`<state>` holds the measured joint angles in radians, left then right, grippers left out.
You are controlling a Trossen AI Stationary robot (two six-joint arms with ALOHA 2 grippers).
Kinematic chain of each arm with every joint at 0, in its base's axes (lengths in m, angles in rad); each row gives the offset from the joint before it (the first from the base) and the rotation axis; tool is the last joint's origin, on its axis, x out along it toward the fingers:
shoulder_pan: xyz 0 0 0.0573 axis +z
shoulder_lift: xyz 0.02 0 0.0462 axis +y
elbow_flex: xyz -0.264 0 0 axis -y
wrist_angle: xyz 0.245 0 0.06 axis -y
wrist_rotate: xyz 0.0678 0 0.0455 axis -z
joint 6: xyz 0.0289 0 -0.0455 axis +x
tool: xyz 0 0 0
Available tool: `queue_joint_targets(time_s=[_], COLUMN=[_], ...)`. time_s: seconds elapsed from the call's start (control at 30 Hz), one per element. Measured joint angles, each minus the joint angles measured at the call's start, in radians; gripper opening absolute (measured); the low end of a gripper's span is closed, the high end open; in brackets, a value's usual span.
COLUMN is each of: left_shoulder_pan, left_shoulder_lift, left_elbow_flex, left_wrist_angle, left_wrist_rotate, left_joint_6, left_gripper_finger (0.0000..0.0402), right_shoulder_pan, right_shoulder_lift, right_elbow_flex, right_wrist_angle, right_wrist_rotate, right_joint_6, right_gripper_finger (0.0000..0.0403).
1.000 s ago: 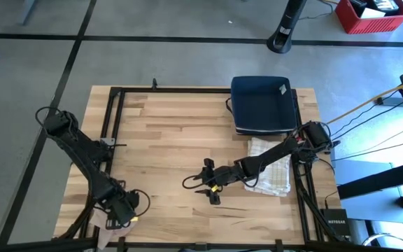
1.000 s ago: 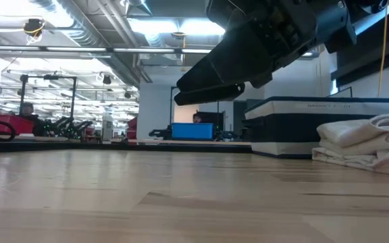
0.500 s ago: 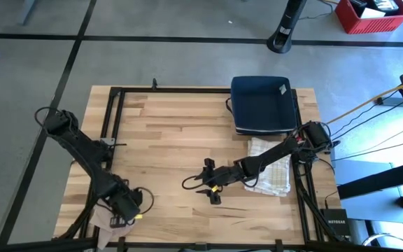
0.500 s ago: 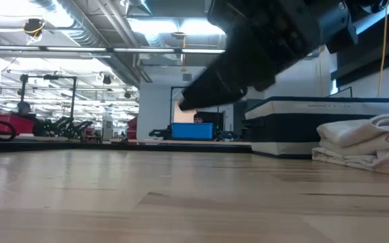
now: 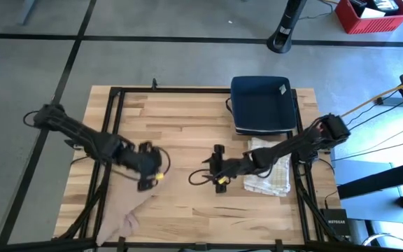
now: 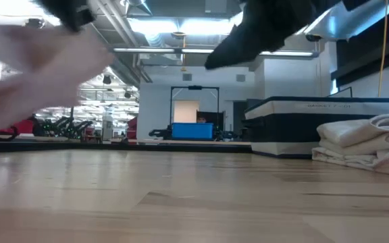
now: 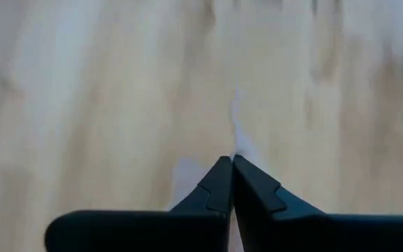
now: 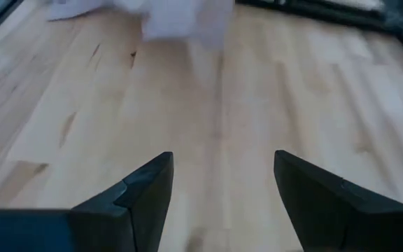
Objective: Fold towel
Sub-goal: Fold the light brown towel
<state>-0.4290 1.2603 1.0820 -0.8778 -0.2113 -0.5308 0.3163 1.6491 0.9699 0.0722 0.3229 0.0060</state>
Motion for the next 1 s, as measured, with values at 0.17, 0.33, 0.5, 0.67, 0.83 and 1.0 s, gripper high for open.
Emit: queue_joint_targets(time_s=[0.17, 0.33, 0.5, 0.67, 0.83, 1.0], left_shoulder_pan=[0.099, 0.151, 0.191, 0.199, 0.198, 0.196], left_shoulder_lift=[-0.044, -0.040, -0.039, -0.035, -0.030, -0.028], left_elbow_flex=[0.004, 0.004, 0.004, 0.004, 0.004, 0.004], left_wrist_angle=[0.157, 0.291, 0.300, 0.300, 0.300, 0.323], left_wrist_rotate=[-0.086, -0.087, -0.088, -0.089, -0.088, -0.088], left_joint_6=[0.258, 0.394, 0.384, 0.356, 0.354, 0.381], left_gripper_finger=[0.0002, 0.0004, 0.0005, 0.0005, 0.0005, 0.0005], right_shoulder_pan=[-0.068, -0.134, -0.147, -0.146, -0.149, -0.149], right_shoulder_lift=[-0.075, -0.042, 0.002, 0.043, 0.052, 0.053], right_elbow_flex=[0.000, 0.001, -0.002, 0.000, 0.000, 0.000], right_wrist_angle=[0.033, 0.224, 0.312, 0.404, 0.446, 0.418], right_wrist_rotate=[-0.029, -0.162, -0.269, -0.246, -0.197, -0.183], right_joint_6=[-0.034, -0.010, 0.019, 0.021, 0.008, -0.051], right_gripper_finger=[0.0248, 0.0248, 0.0248, 0.0246, 0.0180, 0.0041])
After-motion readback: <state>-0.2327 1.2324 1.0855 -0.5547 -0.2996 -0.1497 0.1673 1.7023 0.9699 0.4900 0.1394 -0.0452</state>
